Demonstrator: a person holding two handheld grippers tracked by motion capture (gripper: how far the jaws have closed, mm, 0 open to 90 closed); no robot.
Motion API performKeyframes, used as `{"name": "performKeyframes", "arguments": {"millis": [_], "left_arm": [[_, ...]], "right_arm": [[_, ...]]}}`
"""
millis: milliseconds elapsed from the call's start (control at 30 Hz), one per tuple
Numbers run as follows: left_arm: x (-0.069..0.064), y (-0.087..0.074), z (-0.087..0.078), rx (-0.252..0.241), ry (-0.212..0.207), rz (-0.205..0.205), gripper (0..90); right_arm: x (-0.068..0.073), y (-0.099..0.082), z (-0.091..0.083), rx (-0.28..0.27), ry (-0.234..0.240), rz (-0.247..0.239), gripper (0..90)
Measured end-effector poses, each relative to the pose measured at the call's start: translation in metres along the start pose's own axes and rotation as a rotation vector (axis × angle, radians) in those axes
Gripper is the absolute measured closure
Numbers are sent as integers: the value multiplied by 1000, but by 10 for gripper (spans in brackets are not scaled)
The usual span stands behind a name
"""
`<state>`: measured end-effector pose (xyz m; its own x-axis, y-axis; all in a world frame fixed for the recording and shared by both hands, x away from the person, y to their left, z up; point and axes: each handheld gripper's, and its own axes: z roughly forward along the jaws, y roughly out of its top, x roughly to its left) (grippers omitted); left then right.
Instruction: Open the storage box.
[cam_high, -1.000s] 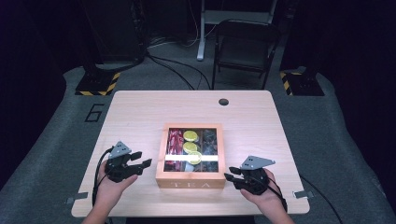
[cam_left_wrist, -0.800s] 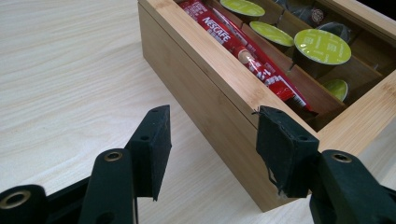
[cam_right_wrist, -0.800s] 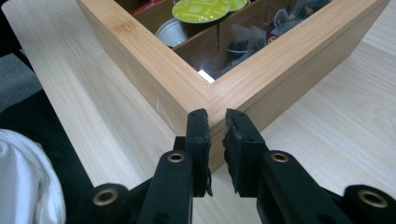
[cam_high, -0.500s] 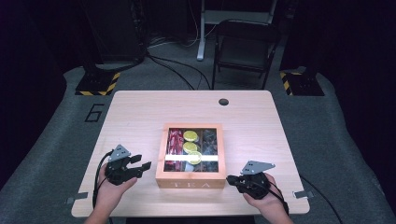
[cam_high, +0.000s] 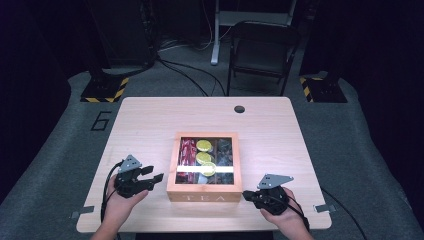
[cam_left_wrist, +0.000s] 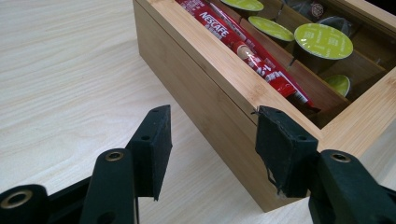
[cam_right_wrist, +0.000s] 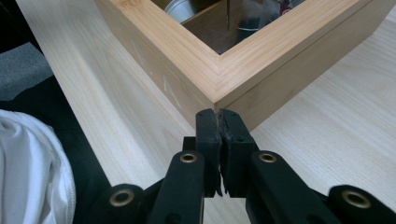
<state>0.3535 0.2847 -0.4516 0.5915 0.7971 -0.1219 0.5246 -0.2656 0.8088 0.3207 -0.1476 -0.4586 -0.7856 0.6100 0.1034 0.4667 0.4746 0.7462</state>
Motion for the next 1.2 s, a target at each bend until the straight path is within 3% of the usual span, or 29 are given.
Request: {"name": "performKeyframes", "arguments": {"millis": [233, 700, 833, 933, 1067, 1200], "left_arm": [[0, 0, 0, 15, -11, 10, 461], [-5, 2, -3, -1, -15, 32, 460], [-8, 4, -8, -10, -35, 23, 441], [-14, 7, -12, -27, -48, 35, 415], [-26, 12, -21, -41, -97, 72, 373], [-31, 11, -24, -41, -106, 84, 361]], "right_arm": [[0, -1, 4, 18, 1, -8, 867], [1, -2, 8, 9, -9, -7, 874], [2, 0, 7, -5, -16, -2, 873], [2, 2, 5, -13, -9, -1, 873], [2, 6, 5, -30, -9, -8, 864], [0, 8, 6, -33, 1, -4, 857]]}}
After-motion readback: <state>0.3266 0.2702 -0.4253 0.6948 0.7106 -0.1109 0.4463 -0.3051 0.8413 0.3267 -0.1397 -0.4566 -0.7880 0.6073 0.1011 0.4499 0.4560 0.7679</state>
